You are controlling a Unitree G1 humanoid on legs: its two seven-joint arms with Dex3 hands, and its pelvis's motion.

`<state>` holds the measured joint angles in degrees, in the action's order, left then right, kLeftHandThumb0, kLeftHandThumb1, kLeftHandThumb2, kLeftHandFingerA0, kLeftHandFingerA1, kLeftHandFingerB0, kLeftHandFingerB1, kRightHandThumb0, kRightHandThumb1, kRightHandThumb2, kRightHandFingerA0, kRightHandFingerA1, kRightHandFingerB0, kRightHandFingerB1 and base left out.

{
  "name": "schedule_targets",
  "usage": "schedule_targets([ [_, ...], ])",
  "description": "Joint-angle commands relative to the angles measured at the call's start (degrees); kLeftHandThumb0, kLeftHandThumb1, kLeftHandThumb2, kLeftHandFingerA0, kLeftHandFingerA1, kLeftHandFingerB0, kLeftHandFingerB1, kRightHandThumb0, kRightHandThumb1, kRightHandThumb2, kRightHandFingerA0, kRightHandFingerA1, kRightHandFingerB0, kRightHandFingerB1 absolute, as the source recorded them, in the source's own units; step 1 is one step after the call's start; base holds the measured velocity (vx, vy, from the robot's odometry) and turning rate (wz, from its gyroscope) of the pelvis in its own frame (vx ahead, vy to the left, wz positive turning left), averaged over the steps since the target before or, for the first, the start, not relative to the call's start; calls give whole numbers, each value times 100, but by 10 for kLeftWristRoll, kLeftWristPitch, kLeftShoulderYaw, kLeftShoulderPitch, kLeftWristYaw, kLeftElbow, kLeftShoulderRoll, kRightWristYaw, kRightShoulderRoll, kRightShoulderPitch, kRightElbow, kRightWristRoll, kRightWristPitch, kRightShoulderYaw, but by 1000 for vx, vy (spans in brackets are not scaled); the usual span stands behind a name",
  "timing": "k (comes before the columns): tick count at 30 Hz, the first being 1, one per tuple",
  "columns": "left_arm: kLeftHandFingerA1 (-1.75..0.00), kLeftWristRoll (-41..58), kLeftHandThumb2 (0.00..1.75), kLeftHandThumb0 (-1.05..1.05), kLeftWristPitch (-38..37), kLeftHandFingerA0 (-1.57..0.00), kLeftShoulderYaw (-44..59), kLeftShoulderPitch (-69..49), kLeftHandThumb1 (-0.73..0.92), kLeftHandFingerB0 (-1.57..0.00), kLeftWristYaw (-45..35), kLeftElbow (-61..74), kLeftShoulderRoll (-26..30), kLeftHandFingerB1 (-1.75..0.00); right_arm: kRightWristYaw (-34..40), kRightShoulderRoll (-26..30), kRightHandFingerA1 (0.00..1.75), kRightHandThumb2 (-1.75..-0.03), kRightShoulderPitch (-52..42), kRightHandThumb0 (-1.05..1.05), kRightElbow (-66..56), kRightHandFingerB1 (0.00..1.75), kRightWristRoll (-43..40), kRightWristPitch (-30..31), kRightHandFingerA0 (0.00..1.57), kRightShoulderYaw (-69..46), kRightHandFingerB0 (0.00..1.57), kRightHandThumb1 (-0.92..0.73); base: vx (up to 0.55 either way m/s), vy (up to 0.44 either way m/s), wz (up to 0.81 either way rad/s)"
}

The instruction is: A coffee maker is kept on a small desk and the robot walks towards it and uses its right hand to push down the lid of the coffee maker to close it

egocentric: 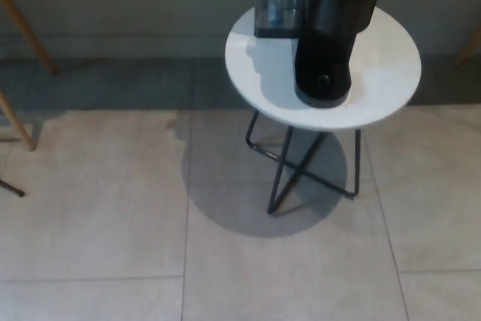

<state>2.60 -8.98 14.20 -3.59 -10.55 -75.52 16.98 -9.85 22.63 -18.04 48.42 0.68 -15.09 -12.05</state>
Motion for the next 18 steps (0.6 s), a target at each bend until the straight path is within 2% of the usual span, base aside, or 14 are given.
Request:
schedule_targets([
  [1, -36, 0, 55, -76, 5, -3, 2, -1, 46, -5, 4, -3, 0, -27, 5, 18, 25, -63, 8, -85, 2, 17, 2, 4, 0, 0, 0, -51, 277, -244, -5],
  [2, -37, -2, 55, -76, 5, -4, -1, -1, 48, -6, 6, -3, 0, -28, 5, 18, 16, -88, 9, -74, 5, 21, 2, 1, 0, 0, 0, -39, 332, -193, 5],
  [6, -37, -7, 55, -76, 3, -4, -6, -3, 49, -6, 11, -3, -1, -27, 3, 22, 26, -56, 15, -87, 17, 19, 0, -3, 0, 1, 0, -52, 287, -114, -3],
  [7, -36, -8, 55, -74, 4, -5, -7, -2, 49, -7, 14, -4, -1, -26, 6, 21, 30, -61, 11, -85, 11, 20, 1, -4, 0, 1, 0, -52, 296, -24, -8],
  [8, -37, -8, 55, -75, 4, -4, -7, -1, 48, -6, 14, -4, -1, -27, 6, 21, 18, -88, 10, -73, 11, 21, -1, -4, 0, 0, 0, -40, 314, 14, -14],
  [10, -39, -1, 55, -76, 4, -3, -4, -2, 48, -7, 10, -1, -2, -28, 9, 22, 20, -88, 13, -73, 14, 23, 2, -5, 0, 1, 0, -39, 326, 62, -19],
  [11, -35, -2, 85, -64, 5, 0, -4, -1, 37, -7, 10, -1, -3, -27, 12, 23, 17, -88, 13, -76, 14, 21, 5, -3, 4, 3, 0, -41, 284, 106, -22],
  [12, -38, -2, 54, -76, 6, -2, -4, -1, 48, -6, 10, -2, -3, -29, 13, 23, 29, -62, 13, -84, 15, 18, 6, -2, 0, 4, 0, -53, 367, 130, -14],
  [13, -38, -1, 54, -76, 6, -2, -4, -1, 48, -6, 8, -1, -3, -29, 12, 24, 29, -62, 14, -84, 17, 18, 6, -1, 0, 4, 0, -53, 453, 161, -13],
  [14, -37, -1, 55, -76, 8, -3, -3, 0, 47, -7, 9, -3, -3, -28, 13, 23, 19, -88, 14, -73, 13, 23, 5, 3, 0, 4, 0, -40, 462, 174, -7],
  [15, -39, 0, 83, -62, 9, -2, -2, 0, 34, -5, 6, -3, -3, -31, 15, 24, 20, -88, 13, -73, 12, 24, 5, 2, 0, 4, 0, -40, 406, 179, 4],
  [16, -39, 1, 83, -62, 9, -2, -1, 0, 34, -5, 5, -3, -3, -31, 15, 24, 20, -88, 13, -73, 12, 24, 5, 2, 0, 4, 0, -40, 407, 169, -16],
  [17, -39, 2, 54, -76, 9, -3, 0, -2, 45, -7, 3, -2, -3, -29, 14, 24, 28, -62, 14, -82, 14, 18, 4, 0, 0, 4, 0, -52, 411, 167, 17],
  [18, -39, 2, 54, -75, 12, -3, 1, -2, 45, -8, 4, -2, -4, -29, 11, 24, 18, -88, 13, -75, 13, 21, 2, 1, 0, 3, 0, -42, 402, 150, -5],
])
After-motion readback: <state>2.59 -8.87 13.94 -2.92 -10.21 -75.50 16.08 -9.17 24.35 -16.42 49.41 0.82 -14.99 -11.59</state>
